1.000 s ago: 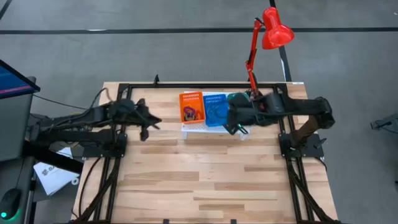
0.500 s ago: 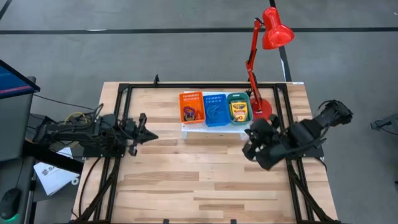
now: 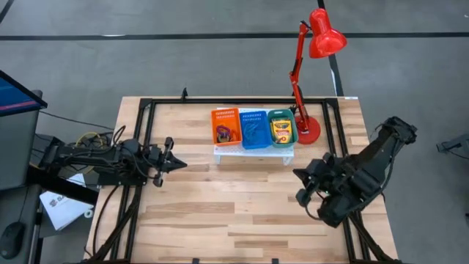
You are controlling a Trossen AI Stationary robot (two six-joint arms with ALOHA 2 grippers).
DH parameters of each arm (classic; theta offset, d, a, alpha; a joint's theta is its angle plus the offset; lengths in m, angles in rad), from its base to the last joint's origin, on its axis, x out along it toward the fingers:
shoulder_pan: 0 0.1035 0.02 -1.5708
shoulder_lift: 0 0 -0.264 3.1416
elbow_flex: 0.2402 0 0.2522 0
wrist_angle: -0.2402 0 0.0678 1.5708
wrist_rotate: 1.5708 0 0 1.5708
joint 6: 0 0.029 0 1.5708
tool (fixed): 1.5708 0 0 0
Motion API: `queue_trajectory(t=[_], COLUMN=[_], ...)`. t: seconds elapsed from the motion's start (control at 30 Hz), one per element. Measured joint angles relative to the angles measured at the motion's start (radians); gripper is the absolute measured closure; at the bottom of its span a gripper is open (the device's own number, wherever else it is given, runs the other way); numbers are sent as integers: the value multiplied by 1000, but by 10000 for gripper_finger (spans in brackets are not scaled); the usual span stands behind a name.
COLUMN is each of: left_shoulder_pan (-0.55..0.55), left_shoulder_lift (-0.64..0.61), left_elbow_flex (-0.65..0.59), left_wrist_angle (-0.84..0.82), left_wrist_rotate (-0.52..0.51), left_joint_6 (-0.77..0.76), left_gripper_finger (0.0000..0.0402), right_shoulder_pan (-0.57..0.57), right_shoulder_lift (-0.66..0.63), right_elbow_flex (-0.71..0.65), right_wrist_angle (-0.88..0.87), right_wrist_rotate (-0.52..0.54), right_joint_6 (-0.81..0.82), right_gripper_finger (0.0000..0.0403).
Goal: Pick & Place Office Desk Supplies
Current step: Return to Home Position
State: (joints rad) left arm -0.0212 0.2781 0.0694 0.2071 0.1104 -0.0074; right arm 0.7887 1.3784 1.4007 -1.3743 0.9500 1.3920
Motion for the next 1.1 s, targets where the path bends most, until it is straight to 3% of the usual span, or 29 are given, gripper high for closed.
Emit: queue_trajectory(t=[0.33,0.6,0.83,1.1], left_shoulder_pan=[9,12,12,12], left_shoulder_lift=[-174,-271,-229,-126], left_elbow_flex=[-62,-62,-62,-63], left_wrist_angle=[-14,-165,-187,-153], left_wrist_rotate=[19,17,-140,-150], left_joint_6=[2,-5,-60,-95], left_gripper_finger=[394,396,394,394], right_shoulder_pan=[97,149,172,184], right_shoulder_lift=[0,11,94,211], right_elbow_flex=[-46,-47,-48,-48], right_wrist_angle=[0,42,86,278], right_wrist_rotate=[75,158,174,175], right_joint_6=[118,126,127,17], right_gripper_finger=[403,403,403,403])
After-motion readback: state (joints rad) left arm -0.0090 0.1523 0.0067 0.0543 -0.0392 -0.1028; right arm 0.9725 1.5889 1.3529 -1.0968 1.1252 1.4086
